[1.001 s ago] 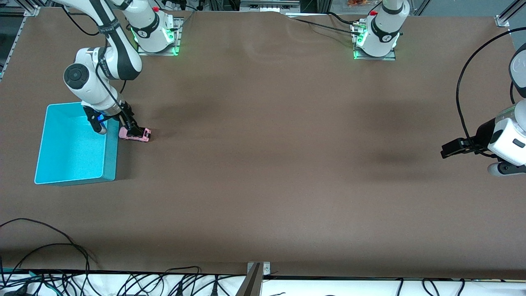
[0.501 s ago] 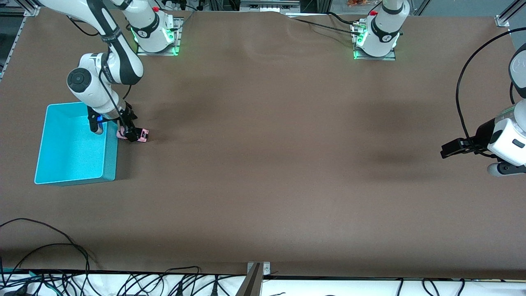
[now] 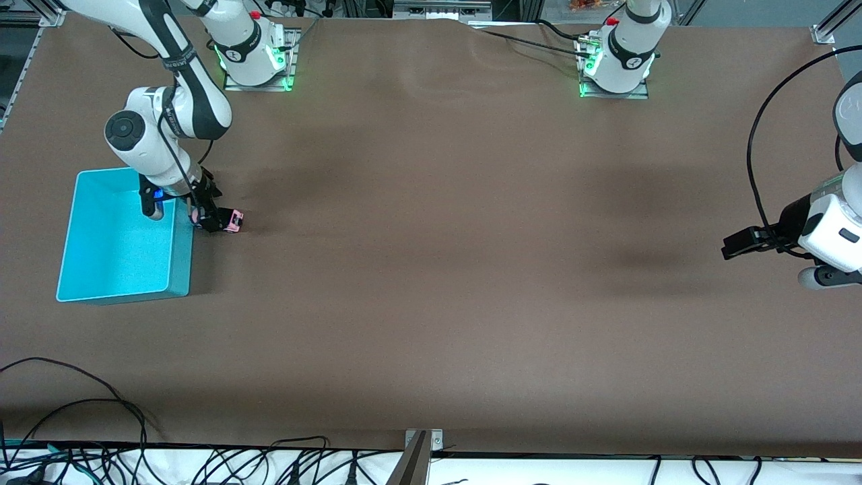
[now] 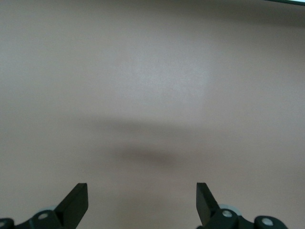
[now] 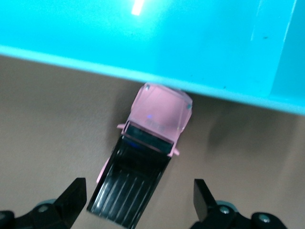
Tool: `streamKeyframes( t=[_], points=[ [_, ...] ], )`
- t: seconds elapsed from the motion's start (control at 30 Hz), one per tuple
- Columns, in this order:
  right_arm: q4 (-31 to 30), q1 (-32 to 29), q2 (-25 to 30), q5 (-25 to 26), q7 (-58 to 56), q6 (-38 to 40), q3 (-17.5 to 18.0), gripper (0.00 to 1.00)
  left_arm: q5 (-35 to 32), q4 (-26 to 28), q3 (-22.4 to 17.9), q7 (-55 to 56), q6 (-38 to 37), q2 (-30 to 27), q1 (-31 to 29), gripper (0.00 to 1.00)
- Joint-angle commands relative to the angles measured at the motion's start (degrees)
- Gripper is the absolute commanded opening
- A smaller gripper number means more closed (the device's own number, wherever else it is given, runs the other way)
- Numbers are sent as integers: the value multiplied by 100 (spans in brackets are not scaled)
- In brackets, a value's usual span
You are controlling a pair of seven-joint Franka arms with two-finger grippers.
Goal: Wind and store pink jeep toy
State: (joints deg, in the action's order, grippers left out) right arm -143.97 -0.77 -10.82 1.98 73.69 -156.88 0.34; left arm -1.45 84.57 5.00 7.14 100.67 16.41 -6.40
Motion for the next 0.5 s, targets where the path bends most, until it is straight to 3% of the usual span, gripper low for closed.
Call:
streamKeyframes(
  t=[0.0,0.1,0.23,0.3,0.43,0.47],
  points=[
    [-18,-29,-183,214,58,-105,-112,100,-119,42,27,-108,-30,-41,-36,100],
    [-18,-29,-192,285,58,-123,-253,99,-119,42,27,-108,-30,-41,-36,100],
    [-18,-29,-183,285,75,-123,-280,81,-119,42,27,-108,-30,-41,-36,100],
    [-18,-29,-166,277,154,-114,-280,59,-119,42,27,-108,-30,-41,-36,100],
    [0,-29,-113,303,260,-123,-280,0,-119,42,27,-108,-30,-41,-36,100],
    [9,-20,-104,303,268,-123,-271,0,-119,42,27,-108,-30,-41,-36,100]
  ],
)
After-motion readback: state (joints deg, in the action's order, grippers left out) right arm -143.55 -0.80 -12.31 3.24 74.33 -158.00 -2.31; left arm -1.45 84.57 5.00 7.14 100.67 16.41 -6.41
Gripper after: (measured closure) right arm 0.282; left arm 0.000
